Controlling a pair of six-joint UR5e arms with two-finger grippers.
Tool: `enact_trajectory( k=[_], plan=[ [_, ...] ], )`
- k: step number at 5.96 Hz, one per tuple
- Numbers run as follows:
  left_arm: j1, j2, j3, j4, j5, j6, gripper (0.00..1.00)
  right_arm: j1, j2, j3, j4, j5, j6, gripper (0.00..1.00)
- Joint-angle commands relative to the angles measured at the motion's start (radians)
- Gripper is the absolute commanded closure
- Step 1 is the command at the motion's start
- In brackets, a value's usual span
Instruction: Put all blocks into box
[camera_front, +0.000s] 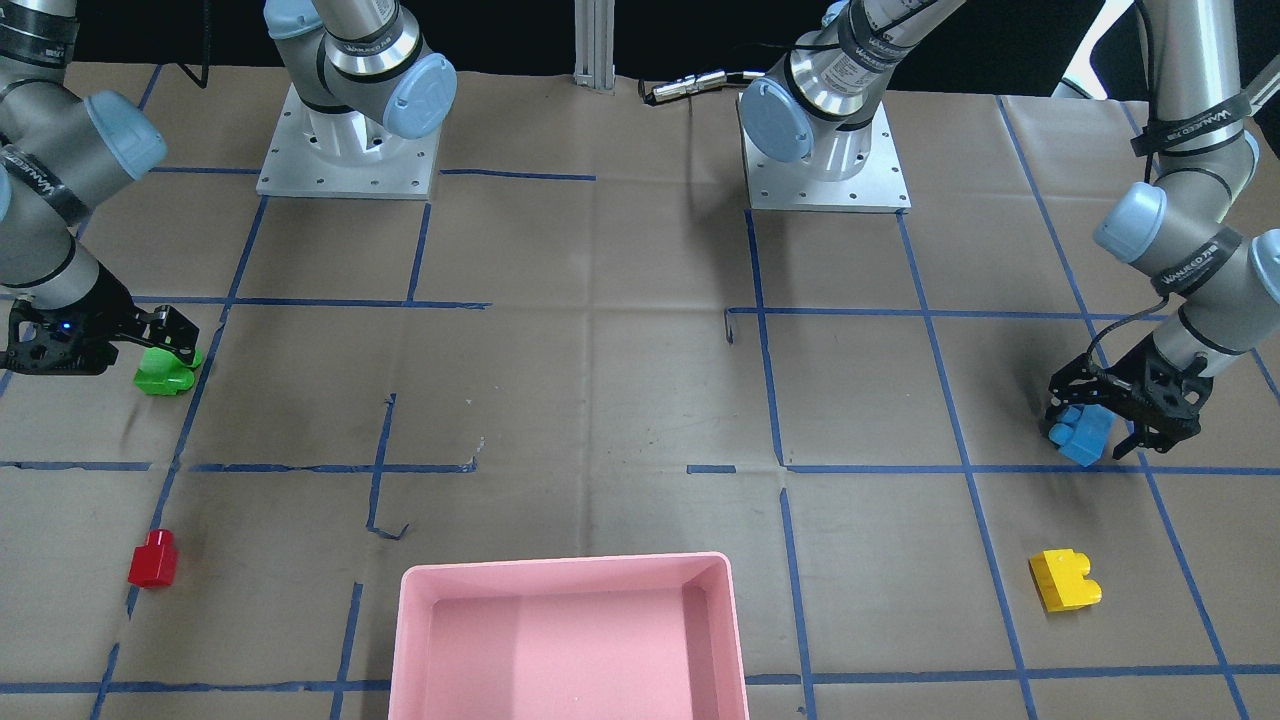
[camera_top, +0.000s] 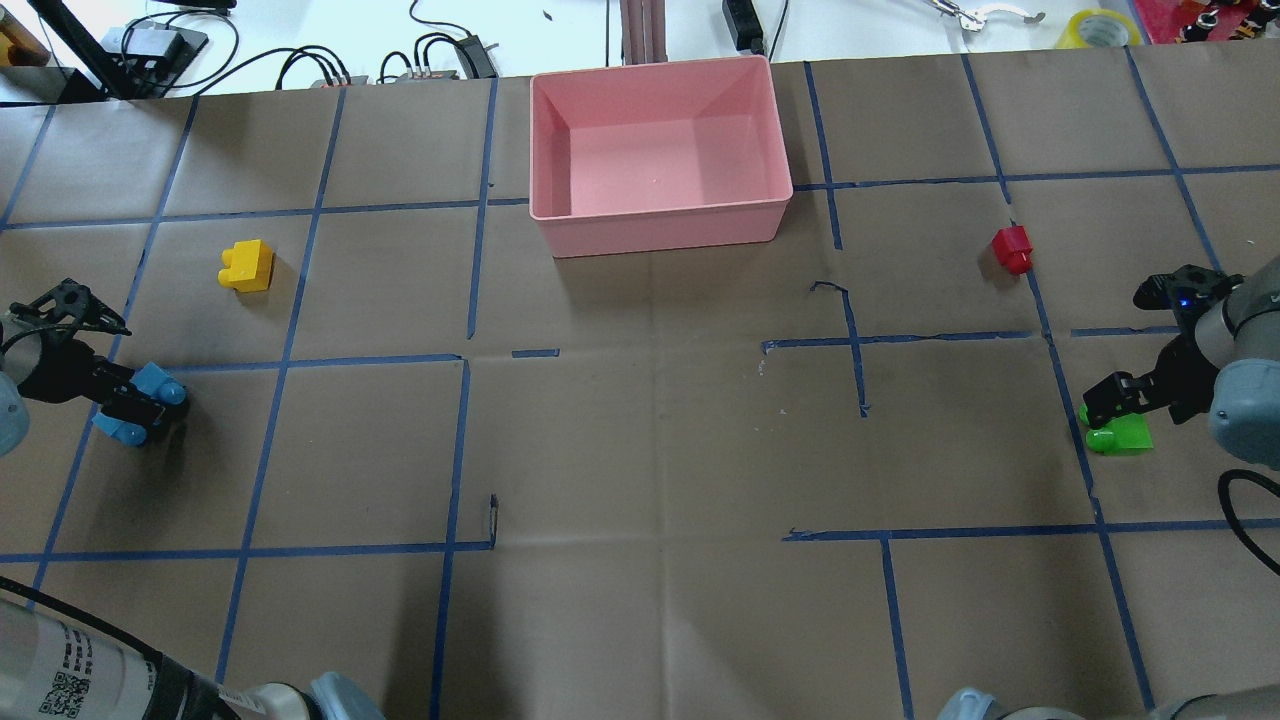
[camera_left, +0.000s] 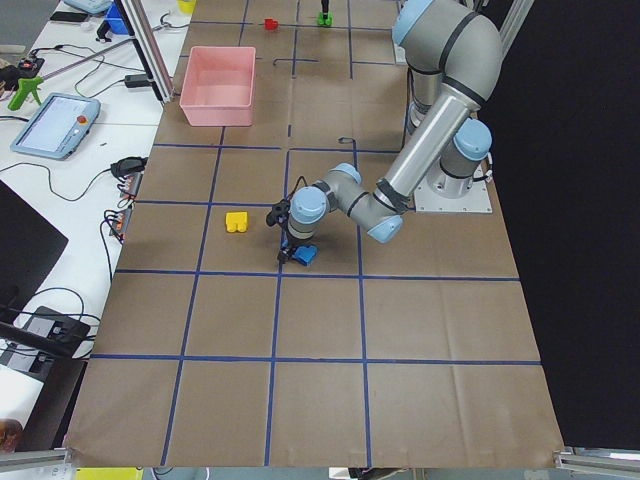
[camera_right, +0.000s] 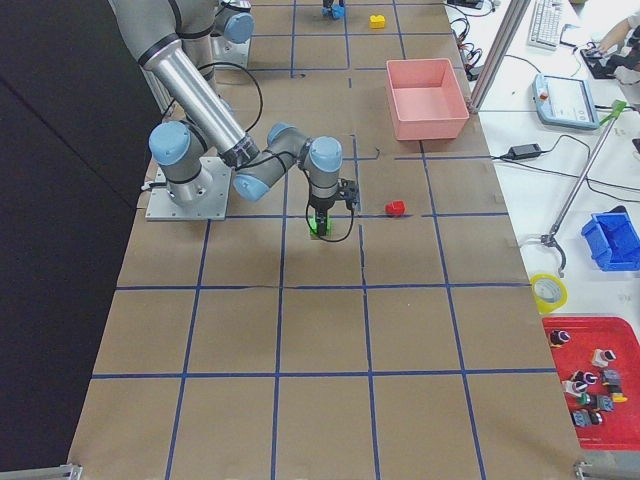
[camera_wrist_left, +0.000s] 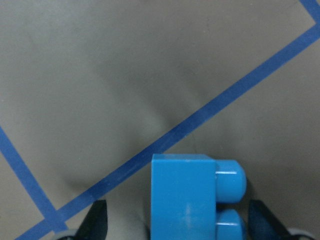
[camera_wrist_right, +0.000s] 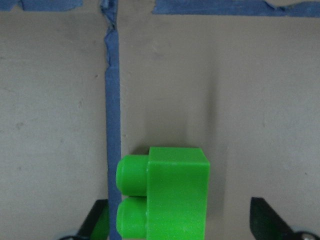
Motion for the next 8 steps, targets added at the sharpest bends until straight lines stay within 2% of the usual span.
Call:
enact_trajectory(
  k=[1, 2, 4, 7, 8],
  plan=[
    [-0.002, -0.009, -0.002, 0.013, -0.004, 0.005, 0.03, 0.003, 0.013, 0.003, -0.01, 0.003, 0.003, 0.01],
    [0.0, -0.009, 0.005, 0.013, -0.006, 0.005, 0.1, 0.003, 0.015, 0.006, -0.008, 0.022, 0.001, 0.01],
    [-0.002, -0.005, 0.01, 0.013, 0.003, 0.005, 0.46, 0.003, 0.029, 0.011, -0.011, 0.022, 0.001, 0.01],
    [-0.003, 0.024, 0.036, -0.003, 0.011, 0.003, 0.79, 0.003, 0.035, 0.017, -0.01, 0.008, -0.002, 0.01],
    [-0.009, 0.053, 0.106, -0.086, 0.013, -0.001, 0.84, 0.003, 0.033, 0.024, -0.011, 0.005, -0.004, 0.03]
  ],
)
